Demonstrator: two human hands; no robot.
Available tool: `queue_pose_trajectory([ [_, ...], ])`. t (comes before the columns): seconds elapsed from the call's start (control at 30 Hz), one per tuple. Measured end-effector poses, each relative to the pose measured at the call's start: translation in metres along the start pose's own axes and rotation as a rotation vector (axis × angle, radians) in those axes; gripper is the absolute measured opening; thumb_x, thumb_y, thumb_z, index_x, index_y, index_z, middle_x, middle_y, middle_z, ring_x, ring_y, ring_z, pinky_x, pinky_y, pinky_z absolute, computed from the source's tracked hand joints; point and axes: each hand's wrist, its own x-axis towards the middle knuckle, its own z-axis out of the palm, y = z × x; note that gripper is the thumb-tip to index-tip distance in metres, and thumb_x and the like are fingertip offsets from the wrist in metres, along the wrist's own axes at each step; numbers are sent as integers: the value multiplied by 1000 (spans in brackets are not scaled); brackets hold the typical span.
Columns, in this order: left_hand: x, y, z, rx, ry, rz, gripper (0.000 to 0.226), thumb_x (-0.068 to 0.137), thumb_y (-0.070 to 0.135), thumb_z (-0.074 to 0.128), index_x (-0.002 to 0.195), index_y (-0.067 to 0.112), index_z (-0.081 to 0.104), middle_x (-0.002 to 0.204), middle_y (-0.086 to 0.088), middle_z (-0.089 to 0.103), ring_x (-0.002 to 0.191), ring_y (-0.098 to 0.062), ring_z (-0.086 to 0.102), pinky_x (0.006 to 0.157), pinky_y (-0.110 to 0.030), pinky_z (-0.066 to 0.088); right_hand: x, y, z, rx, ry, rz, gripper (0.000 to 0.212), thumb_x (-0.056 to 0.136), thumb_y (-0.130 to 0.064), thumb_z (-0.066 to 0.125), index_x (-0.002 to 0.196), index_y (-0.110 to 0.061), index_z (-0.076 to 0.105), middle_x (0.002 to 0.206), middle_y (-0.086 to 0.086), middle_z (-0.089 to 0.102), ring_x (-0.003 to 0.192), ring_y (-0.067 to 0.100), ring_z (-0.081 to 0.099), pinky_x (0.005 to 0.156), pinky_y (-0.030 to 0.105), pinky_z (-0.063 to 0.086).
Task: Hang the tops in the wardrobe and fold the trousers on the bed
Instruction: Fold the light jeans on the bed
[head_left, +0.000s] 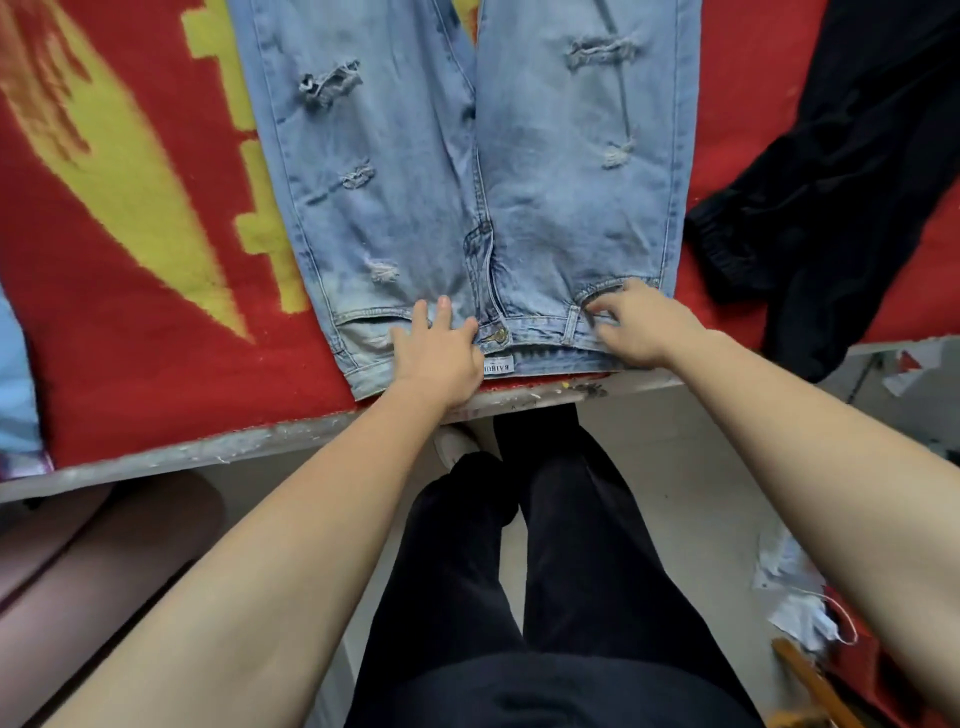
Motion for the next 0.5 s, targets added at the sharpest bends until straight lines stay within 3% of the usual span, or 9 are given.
queue_pose_trajectory([
  [0.1, 3, 19, -13, 83, 219, -47, 37, 95, 39, 42, 114, 16, 63, 128, -14, 48, 121, -32, 41, 96, -47, 36, 14, 5, -25, 199, 270, 111, 33, 96, -30, 49, 124, -27, 67, 131, 15, 56, 119, 38, 56, 97, 43, 47],
  [0.17, 7, 33, -14, 28, 364, -10, 30, 95, 35, 46, 107, 13, 62, 114, -12, 52, 109, -31, 46, 85, -43, 37, 23, 14, -37, 323, 480, 204, 36, 96, -32, 50, 128, -22, 61, 132, 16, 49, 120, 37, 53, 98, 42, 44],
  [0.23, 13, 53, -12, -146, 391, 74, 24, 95, 30, 49, 104, 11, 60, 108, -12, 55, 103, -32, 50, 78, -42, 39, 34, 25, -48, 435, 627, 275, 43, 94, -34, 53, 135, -19, 52, 136, 16, 44, 125, 35, 48, 101, 40, 41],
  [0.37, 27, 104, -7, -393, 311, 194, 23, 97, 35, 51, 97, 14, 62, 101, -6, 63, 101, -29, 55, 75, -38, 42, 57, 49, -68, 567, 627, 339, 61, 95, -37, 56, 147, -13, 38, 139, 11, 49, 130, 28, 47, 106, 32, 34],
  [0.43, 34, 128, -6, -441, 298, 189, 27, 97, 41, 53, 93, 17, 65, 99, -4, 65, 100, -28, 55, 74, -37, 42, 65, 58, -73, 634, 576, 346, 62, 96, -38, 56, 149, -13, 39, 123, -1, 61, 125, 20, 53, 104, 27, 35],
  [0.5, 44, 147, -7, -447, 275, 161, 35, 95, 52, 53, 91, 22, 70, 99, -3, 67, 101, -27, 55, 74, -36, 42, 72, 63, -77, 711, 549, 346, 58, 95, -39, 58, 146, -14, 45, 104, -9, 61, 112, 10, 57, 97, 19, 37],
])
